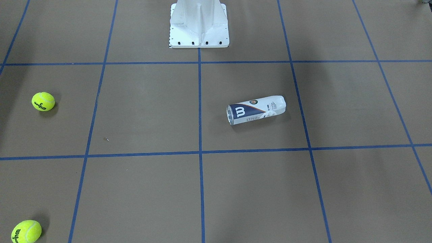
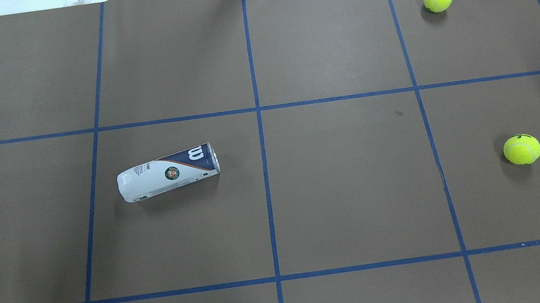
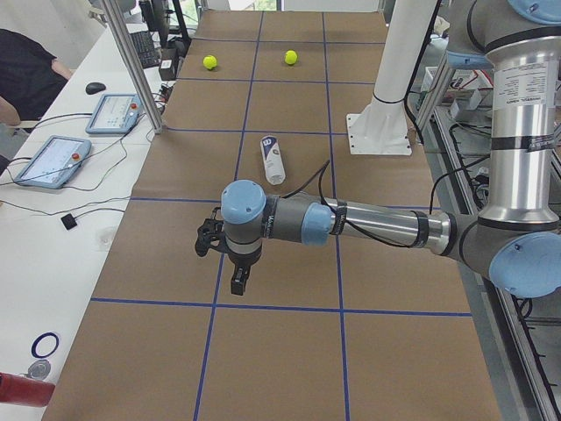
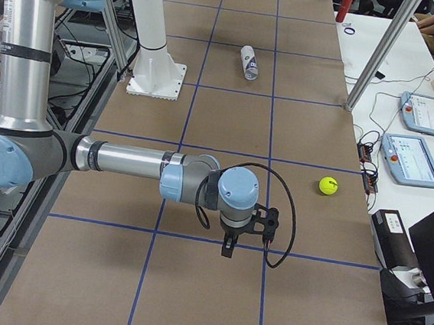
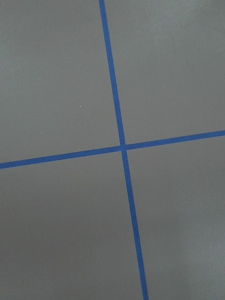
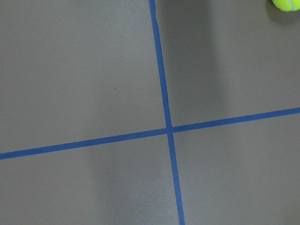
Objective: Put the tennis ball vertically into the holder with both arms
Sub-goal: 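Move the left arm in toward the lying white Wilson can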
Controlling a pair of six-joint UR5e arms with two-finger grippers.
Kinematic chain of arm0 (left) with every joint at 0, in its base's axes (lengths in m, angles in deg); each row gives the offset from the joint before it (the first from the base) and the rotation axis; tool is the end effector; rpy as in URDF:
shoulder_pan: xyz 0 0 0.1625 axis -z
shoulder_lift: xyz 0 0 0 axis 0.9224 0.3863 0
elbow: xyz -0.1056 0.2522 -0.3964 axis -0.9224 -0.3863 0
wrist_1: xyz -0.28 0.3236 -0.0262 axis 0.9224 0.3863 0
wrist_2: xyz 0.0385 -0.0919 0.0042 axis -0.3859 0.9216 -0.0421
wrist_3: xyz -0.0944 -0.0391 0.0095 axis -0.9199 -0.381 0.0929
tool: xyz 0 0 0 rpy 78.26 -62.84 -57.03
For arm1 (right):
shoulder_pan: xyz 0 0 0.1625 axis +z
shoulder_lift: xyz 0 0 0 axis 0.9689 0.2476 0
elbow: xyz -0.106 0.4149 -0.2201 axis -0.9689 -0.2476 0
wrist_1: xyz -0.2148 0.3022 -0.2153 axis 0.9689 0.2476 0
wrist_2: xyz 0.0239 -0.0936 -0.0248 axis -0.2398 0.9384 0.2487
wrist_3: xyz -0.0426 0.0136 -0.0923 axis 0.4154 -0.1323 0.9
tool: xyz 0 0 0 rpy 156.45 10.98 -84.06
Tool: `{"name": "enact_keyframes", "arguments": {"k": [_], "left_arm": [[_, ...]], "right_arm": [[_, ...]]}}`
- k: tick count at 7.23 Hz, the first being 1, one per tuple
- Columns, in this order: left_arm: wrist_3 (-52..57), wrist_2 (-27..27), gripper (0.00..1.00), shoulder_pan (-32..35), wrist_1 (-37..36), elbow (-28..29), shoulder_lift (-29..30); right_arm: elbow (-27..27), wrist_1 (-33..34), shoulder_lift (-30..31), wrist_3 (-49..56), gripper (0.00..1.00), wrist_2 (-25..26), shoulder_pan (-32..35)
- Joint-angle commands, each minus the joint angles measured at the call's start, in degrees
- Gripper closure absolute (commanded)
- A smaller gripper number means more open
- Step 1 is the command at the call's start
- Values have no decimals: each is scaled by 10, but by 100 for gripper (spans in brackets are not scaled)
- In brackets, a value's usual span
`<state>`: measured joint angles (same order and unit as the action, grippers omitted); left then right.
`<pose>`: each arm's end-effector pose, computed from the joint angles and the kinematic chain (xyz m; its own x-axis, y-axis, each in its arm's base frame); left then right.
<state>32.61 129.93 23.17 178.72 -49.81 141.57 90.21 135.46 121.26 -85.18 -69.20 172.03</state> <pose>-0.0641 -0.4796 0.6467 0.7037 0.1501 -0.6944 -0.0354 0.9836 0.1767 0.1096 -0.4627 0.7076 0.6605 0.1566 0.7343 -0.1579 0.9851 -0.0680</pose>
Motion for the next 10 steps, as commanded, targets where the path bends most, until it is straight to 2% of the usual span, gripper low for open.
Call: {"name": "enact_keyframes", "arguments": {"k": [1, 4, 6, 7, 8, 9, 10], "left_arm": [[0, 0, 0, 1, 1, 0, 0], [4, 9, 0, 3, 5, -9, -8], [0, 11, 0, 1, 28, -69, 1], [-5, 54, 1, 1, 48, -75, 2], [-2, 71, 0, -20, 56, -76, 74], [-8, 70, 0, -73, 51, -83, 124], [-5, 65, 1, -127, 51, -81, 148]], "right_arm": [[6, 0, 2, 5, 1, 1, 2], [10, -1, 2, 5, 1, 0, 2], [11, -1, 1, 4, 1, 0, 2], [12, -1, 1, 4, 1, 0, 1], [14, -1, 1, 4, 1, 0, 1], [14, -1, 0, 2, 1, 0, 1], [14, 0, 1, 1, 1, 0, 1]]}}
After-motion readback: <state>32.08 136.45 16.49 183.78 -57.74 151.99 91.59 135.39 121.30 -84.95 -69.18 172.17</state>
